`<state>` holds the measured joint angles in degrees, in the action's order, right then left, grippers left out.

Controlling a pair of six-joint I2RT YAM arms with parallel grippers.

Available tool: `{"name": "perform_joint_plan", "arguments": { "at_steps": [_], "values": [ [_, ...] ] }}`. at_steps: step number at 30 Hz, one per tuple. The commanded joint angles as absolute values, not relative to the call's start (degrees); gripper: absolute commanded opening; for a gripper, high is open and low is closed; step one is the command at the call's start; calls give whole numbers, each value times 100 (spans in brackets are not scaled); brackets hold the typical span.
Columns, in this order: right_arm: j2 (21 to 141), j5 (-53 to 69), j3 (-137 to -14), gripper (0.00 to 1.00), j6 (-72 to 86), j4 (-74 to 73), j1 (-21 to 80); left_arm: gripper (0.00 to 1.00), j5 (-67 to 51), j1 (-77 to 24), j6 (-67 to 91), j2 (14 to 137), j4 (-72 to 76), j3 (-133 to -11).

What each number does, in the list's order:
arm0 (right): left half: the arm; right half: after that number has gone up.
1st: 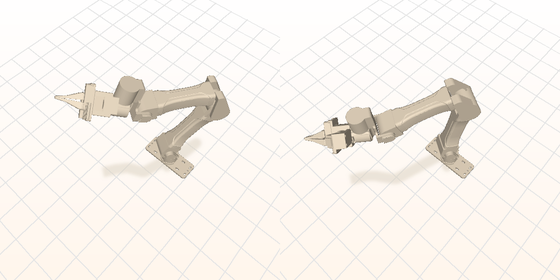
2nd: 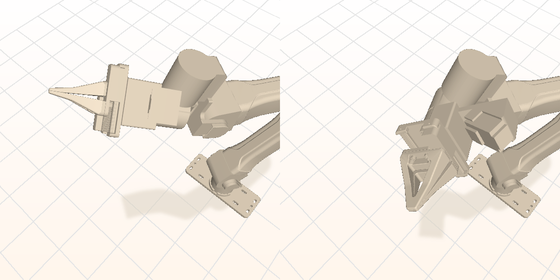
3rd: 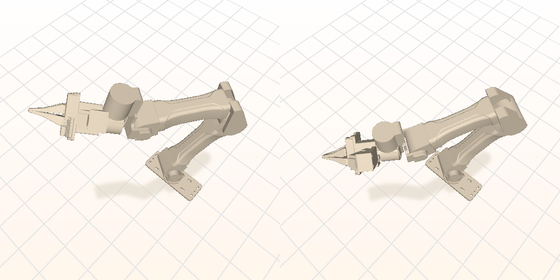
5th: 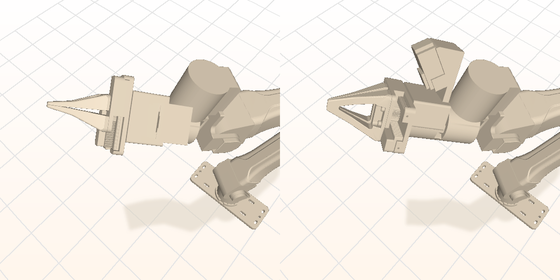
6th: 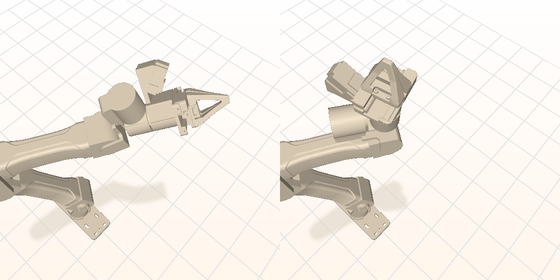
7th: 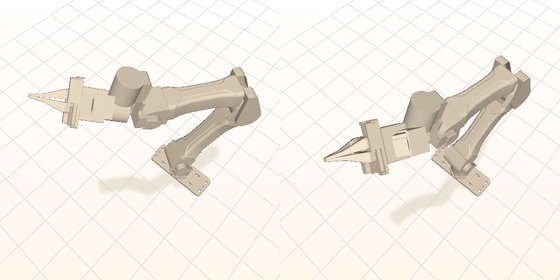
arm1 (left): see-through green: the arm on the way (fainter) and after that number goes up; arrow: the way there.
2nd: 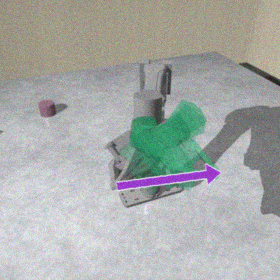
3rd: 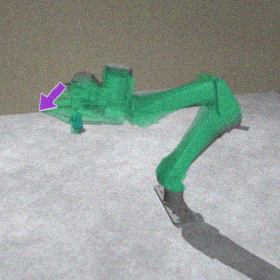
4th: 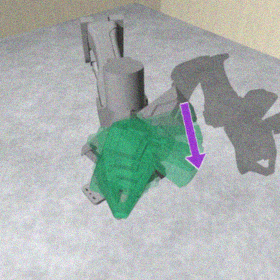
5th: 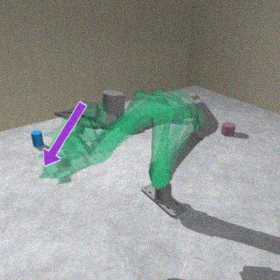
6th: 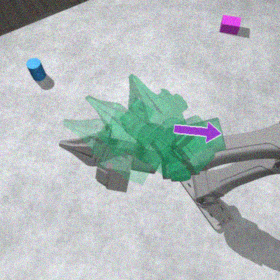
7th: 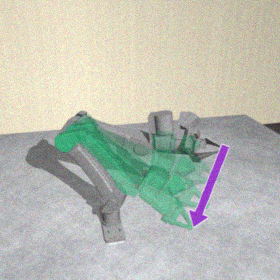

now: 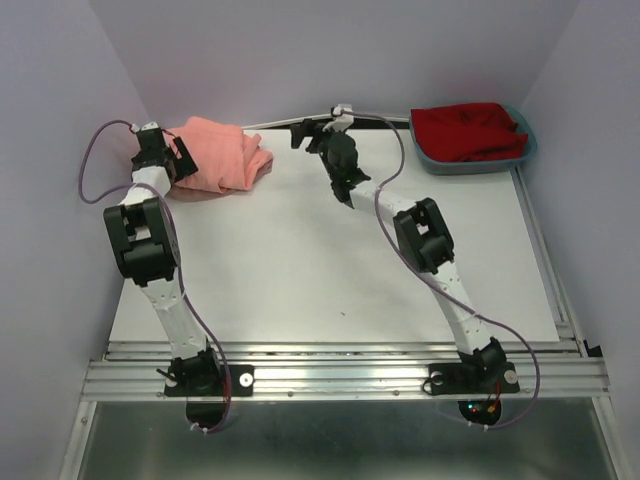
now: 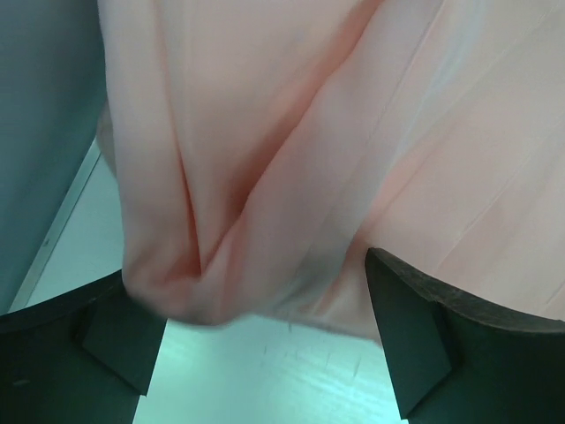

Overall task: Fold and stack the skirts
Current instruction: Neatly place the folded skirt to the corner

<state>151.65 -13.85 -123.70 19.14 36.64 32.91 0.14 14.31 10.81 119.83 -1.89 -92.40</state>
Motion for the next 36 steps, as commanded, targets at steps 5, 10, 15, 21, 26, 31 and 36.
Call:
{"name": "perform_joint_plan", "arguments": {
  "at_steps": [5, 10, 15, 21, 26, 31, 36],
  "values": [
    [13204, -1248, -11040, 100, 1635, 3877, 3050, 99, 430, 1529, 669, 10135, -1933, -8388],
    [12290, -977, -10118, 100, 1678, 3315, 2936, 98, 327, 1591, 126, 9301, -2556, -7718],
    [11234, -405, -8933, 100, 1617, 2157, 2865, 99, -804, 1565, -1280, 8684, -2760, -7295],
    [9556, -237, -7358, 100, 1573, 881, 2594, 99, -275, -40, -1969, 8709, -2383, -7497],
    [8448, -237, -5997, 100, 1504, -297, 1952, 99, -553, -1326, -1863, 9104, -1926, -7532],
    [7683, -316, -5423, 100, 1380, -694, 1459, 99, -624, -2074, -1696, 9483, -1688, -7734],
    [7383, -255, -5335, 100, 1380, -914, 1406, 99, -685, -2303, -1644, 9562, -1512, -7795]
  ]
}}
